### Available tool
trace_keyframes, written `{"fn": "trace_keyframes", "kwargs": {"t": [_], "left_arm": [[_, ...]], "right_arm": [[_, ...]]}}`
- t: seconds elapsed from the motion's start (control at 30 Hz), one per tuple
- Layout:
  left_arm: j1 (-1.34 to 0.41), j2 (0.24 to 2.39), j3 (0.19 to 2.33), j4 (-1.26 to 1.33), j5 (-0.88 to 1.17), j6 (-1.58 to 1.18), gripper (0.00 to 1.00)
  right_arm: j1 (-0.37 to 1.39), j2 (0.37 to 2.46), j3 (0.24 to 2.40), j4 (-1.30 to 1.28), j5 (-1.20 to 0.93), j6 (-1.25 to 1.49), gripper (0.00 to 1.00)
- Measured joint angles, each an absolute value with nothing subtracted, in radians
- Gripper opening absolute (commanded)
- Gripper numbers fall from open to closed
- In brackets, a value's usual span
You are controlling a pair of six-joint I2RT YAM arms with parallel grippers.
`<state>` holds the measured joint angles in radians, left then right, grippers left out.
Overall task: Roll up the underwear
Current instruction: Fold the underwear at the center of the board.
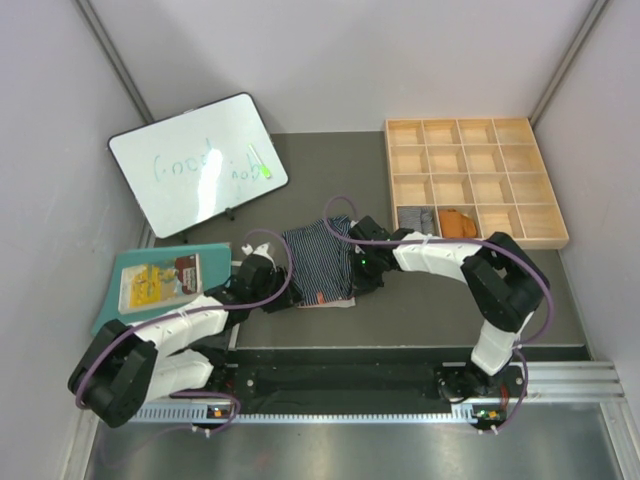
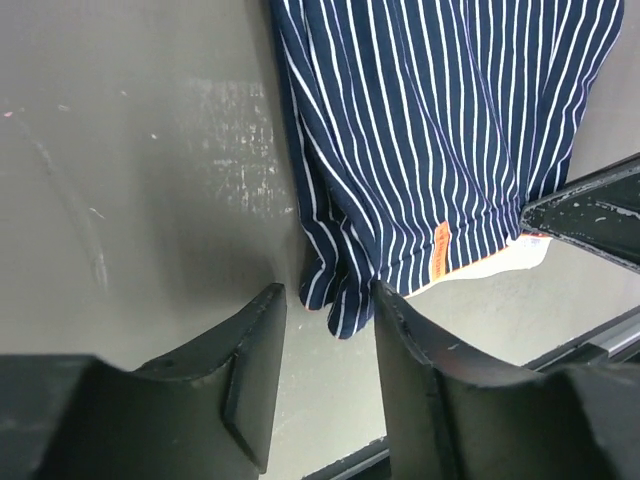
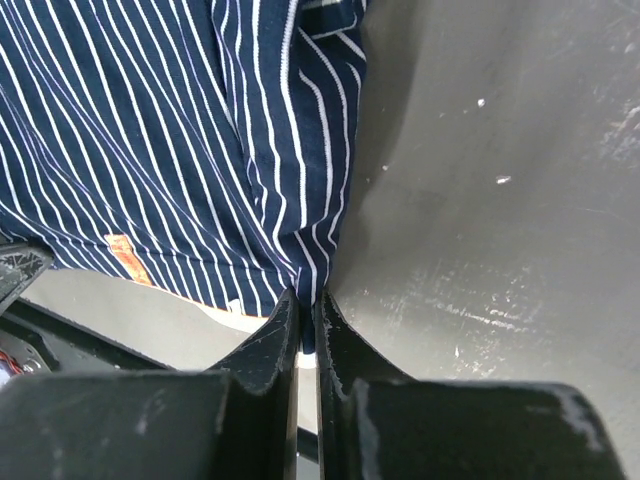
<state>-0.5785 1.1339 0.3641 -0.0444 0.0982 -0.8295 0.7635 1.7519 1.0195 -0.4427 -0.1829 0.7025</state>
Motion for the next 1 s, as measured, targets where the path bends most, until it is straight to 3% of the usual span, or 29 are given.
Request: {"fn": "trace_keyframes", "kwargs": {"t": [0.17, 0.27, 0.47, 0.67, 1.0], "left_arm": [[-0.579, 1.138, 0.362, -0.029, 0.092, -0.841, 0.46], [-0.579, 1.142, 0.349, 0.007, 0.092, -0.846, 0.4], [-0.577, 1.15, 0.286, 0.125, 0.089, -0.866, 0.0], [-0.578, 1.148, 0.287, 0.123, 0.089, -0.865, 0.0], [-0.578, 1.164, 0.501, -0.125, 0.141, -0.789, 0.0]], "right_arm": [[0.764, 1.761, 1.03, -0.45, -0.189, 0.699, 0.0], [0.764, 1.761, 1.03, -0.45, -0.189, 0.698, 0.0], [0.764, 1.761, 1.029, -0.45, -0.189, 0.699, 0.0], [0.764, 1.761, 1.029, -0.448, -0.189, 0.699, 0.0], [0.764, 1.761, 1.028, -0.448, -0.189, 0.699, 0.0]]}}
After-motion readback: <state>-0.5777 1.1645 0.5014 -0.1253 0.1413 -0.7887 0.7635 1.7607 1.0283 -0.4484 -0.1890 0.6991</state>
